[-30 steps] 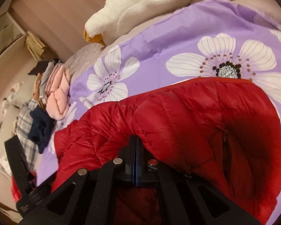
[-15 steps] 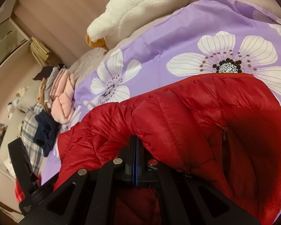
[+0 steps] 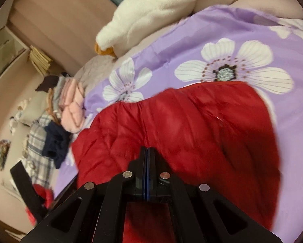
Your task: Fold large clothes
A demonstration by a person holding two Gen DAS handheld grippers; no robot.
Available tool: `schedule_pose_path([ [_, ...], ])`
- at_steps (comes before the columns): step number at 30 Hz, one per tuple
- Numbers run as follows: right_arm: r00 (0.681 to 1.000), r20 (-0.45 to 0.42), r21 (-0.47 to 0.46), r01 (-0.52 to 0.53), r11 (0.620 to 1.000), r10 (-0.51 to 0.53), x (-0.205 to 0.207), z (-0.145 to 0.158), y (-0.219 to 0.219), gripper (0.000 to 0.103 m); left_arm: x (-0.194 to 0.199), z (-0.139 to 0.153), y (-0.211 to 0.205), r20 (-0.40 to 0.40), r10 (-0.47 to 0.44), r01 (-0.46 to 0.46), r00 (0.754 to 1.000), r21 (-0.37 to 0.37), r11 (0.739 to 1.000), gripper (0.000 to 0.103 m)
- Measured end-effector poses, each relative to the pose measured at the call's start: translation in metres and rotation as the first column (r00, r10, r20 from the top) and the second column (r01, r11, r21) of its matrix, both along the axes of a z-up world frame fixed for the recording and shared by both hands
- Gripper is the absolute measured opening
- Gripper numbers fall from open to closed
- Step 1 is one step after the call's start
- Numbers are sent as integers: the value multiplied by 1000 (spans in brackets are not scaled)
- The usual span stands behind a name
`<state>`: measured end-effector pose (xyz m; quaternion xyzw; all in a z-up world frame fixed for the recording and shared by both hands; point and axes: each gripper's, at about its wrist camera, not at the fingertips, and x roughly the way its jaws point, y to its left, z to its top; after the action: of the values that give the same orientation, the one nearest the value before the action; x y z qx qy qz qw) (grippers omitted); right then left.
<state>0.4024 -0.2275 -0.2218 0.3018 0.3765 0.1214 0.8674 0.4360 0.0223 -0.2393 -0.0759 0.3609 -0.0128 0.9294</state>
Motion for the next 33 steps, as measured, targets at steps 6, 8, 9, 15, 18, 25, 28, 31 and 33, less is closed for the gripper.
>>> schedule_pose_path([
  [6,1000,-29,-38,-2,999,1,-52,19,-4,0,-55,26,-3,-22,-67,60,998,-231,971,18],
  [8,999,-33,-136,-20,990,16,-67,20,6,0,-68,19,-16,-51,-105,90,993,-232,969,25],
  [9,999,-48,-166,-29,986,21,-69,18,10,0,-75,13,-20,-61,-102,86,993,-228,970,26],
  [15,985,-161,-350,-110,930,56,-76,-28,40,0,-76,-28,-33,-137,-99,71,986,-194,978,27],
  [18,979,-196,-324,-112,939,49,-66,-41,32,0,-66,-35,-39,-165,-153,130,974,-138,982,27],
  [25,970,-222,-364,-178,914,100,-34,-51,27,0,-49,-45,-36,-177,-180,149,968,-177,973,27],
  [28,978,-182,-453,-174,874,101,-30,-52,36,0,-48,-47,-42,-155,-179,157,971,-145,977,27],
  [31,987,-142,-497,-138,857,76,-29,-55,38,0,-50,-46,-47,-134,-179,166,975,-103,981,27],
  [33,990,-123,-504,-119,855,66,-29,-57,38,0,-55,-44,-49,-115,-180,172,977,-76,982,28],
])
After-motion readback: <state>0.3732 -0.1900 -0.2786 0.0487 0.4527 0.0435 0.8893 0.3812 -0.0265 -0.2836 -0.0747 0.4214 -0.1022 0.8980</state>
